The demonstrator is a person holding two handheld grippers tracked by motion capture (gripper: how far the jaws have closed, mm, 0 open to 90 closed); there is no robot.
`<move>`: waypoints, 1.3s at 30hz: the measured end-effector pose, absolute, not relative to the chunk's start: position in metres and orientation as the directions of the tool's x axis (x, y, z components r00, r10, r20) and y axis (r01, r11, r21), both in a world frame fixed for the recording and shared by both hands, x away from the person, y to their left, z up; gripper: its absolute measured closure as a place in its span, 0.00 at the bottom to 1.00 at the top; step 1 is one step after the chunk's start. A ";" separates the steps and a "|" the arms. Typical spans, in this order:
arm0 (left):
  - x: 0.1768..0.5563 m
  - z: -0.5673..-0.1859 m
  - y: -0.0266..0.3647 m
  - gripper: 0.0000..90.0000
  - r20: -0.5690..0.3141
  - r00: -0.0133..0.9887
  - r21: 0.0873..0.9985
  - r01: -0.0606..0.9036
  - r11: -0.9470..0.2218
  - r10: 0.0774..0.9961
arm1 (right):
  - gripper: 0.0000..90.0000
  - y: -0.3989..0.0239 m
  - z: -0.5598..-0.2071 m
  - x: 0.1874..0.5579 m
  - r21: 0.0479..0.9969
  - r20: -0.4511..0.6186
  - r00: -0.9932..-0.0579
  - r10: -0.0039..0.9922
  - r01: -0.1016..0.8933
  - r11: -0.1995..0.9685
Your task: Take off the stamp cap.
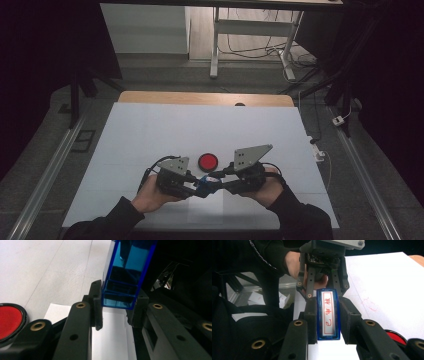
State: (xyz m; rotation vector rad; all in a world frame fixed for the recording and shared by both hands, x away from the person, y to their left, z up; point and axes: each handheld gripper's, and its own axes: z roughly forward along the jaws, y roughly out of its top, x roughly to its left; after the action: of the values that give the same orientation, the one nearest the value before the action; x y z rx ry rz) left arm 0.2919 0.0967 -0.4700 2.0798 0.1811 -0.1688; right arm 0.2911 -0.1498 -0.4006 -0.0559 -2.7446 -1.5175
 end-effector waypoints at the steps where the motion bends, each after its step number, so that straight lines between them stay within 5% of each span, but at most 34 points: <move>1: 0.292 -0.470 0.097 0.77 -0.205 0.977 0.848 0.208 -0.488 0.061 | 0.79 -0.150 -0.401 0.291 0.846 0.014 -0.999 0.029 0.027 0.532; 9: 0.296 -0.472 0.099 0.77 -0.234 0.967 0.833 0.253 -0.493 0.101 | 0.79 -0.149 -0.400 0.286 0.841 -0.064 -0.996 0.056 -0.024 0.540; 39: 0.277 -0.461 0.115 0.76 -0.122 0.945 0.787 0.278 -0.551 0.303 | 0.78 -0.156 -0.401 0.294 0.853 0.013 -0.982 0.187 0.109 0.511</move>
State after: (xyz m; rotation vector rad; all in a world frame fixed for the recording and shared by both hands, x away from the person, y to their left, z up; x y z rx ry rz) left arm 0.2771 0.1147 -0.4612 2.1828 0.4091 0.0352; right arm 0.2944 -0.1555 -0.4005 -0.2743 -2.7993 -1.5714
